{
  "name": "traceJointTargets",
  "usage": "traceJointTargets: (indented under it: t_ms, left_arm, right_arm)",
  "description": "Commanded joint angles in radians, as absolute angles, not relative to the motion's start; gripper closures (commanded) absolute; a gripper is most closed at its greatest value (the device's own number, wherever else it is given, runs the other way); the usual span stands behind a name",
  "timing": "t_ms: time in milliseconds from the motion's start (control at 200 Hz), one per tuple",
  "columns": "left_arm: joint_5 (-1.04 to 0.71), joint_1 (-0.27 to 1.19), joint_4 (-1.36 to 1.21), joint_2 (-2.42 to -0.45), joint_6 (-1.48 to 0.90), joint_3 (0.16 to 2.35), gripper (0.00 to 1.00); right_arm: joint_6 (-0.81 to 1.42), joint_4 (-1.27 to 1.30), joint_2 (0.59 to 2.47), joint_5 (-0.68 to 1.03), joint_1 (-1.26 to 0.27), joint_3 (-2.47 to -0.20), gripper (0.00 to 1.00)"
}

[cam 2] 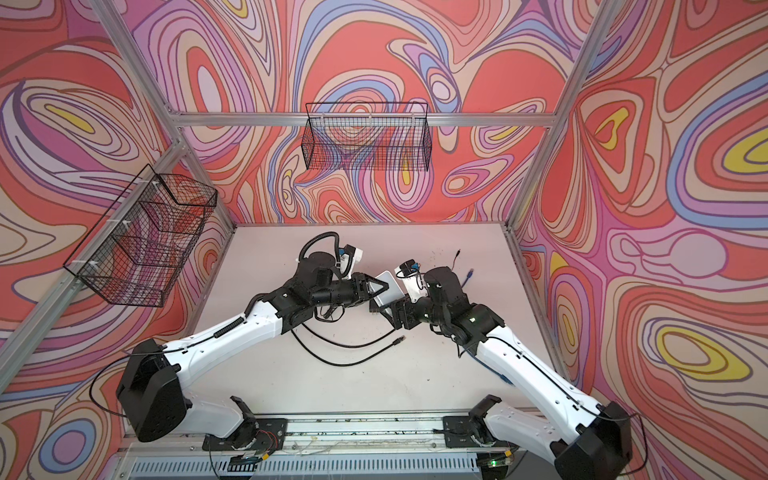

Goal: Insert the plug into the switch port

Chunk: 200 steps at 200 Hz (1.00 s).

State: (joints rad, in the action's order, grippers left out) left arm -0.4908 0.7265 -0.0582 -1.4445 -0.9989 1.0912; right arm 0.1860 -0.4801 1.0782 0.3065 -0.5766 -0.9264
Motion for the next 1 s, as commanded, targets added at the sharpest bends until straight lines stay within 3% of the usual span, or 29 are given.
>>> traceJointTargets:
  t_ms: [0,150,285,321,391,441,511,586,816,997]
  left_arm:
    - [-0.508,0.724,-0.061,-1.460,-1.002,1.141,0.84]
    - [-0.520,0.725,-0.068,-1.469,-1.009,1.143,0.84]
    - [-0.525,0.724,-0.074,-1.474,-1.012,1.140,0.84]
    - [-0.528,0.723,-0.083,-1.474,-1.013,1.138,0.79]
    - [-0.528,0.725,-0.111,-1.468,-1.029,1.124,0.60]
    - [-0.525,0.725,-0.142,-1.465,-1.039,1.106,0.56]
    - [-0.524,0.725,-0.176,-1.460,-1.051,1.085,0.42]
    - [-0.517,0.726,-0.225,-1.456,-1.073,1.052,0.36]
    - [-0.472,0.726,-0.311,-1.445,-1.122,0.984,0.35]
    - [-0.438,0.726,-0.324,-1.440,-1.123,0.984,0.40]
  right_arm:
    - [0.160,-0.508,1.085,0.271,-0.594,-0.957,0.19]
    - [0.157,-0.524,1.082,0.239,-0.599,-0.965,0.27]
    - [0.156,-0.529,1.086,0.240,-0.598,-0.973,0.47]
    - [0.158,-0.527,1.089,0.235,-0.598,-0.974,0.51]
    - [0.167,-0.517,1.095,0.230,-0.598,-0.973,0.57]
    - [0.180,-0.501,1.096,0.232,-0.598,-0.971,0.61]
    - [0.215,-0.466,1.090,0.220,-0.599,-0.967,0.66]
    - [0.263,-0.428,1.085,0.204,-0.598,-0.962,0.71]
    - [0.376,-0.354,1.089,0.197,-0.598,-0.948,0.75]
    - [0.389,-0.335,1.101,0.207,-0.603,-0.936,0.76]
